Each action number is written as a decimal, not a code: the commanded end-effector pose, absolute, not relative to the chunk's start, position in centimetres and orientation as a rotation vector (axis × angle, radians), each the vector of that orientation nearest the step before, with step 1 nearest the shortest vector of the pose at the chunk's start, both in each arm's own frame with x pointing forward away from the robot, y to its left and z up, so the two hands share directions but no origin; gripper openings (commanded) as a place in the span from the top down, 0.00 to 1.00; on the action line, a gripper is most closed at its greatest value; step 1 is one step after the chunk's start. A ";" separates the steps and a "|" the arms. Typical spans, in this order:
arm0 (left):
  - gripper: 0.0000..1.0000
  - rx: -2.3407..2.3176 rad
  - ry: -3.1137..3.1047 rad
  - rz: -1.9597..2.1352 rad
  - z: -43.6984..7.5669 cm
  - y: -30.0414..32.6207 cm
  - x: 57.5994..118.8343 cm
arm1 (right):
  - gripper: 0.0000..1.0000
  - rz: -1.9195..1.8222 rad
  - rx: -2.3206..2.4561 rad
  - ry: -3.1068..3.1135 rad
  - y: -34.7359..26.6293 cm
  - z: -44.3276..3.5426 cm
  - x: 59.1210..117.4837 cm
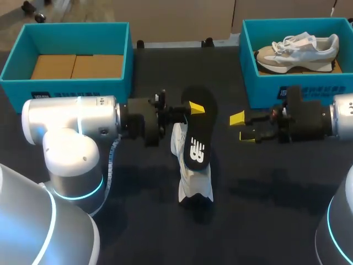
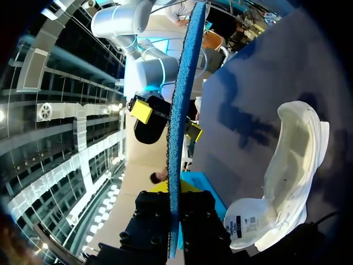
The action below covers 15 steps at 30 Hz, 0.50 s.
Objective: Take the shoe out of the shoebox, open the shoe tongue, remove and reinsert the insole, then place the shoe into the shoebox
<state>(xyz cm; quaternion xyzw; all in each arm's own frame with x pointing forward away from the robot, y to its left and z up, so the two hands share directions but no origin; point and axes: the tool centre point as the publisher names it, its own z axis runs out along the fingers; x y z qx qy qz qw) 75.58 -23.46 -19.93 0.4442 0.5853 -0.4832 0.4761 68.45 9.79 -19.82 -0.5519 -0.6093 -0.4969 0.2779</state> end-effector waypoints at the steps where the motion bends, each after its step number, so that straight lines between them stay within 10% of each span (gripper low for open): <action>1: 1.00 1.086 1.432 -1.180 -19.9 -23.5 75.6 | 0.00 -1.330 -1.487 -1.637 9.9 -19.8 68.4; 15: 1.00 1.086 1.432 -1.180 -19.9 -23.5 75.6 | 0.00 -1.439 -1.001 -2.274 7.9 -18.6 68.0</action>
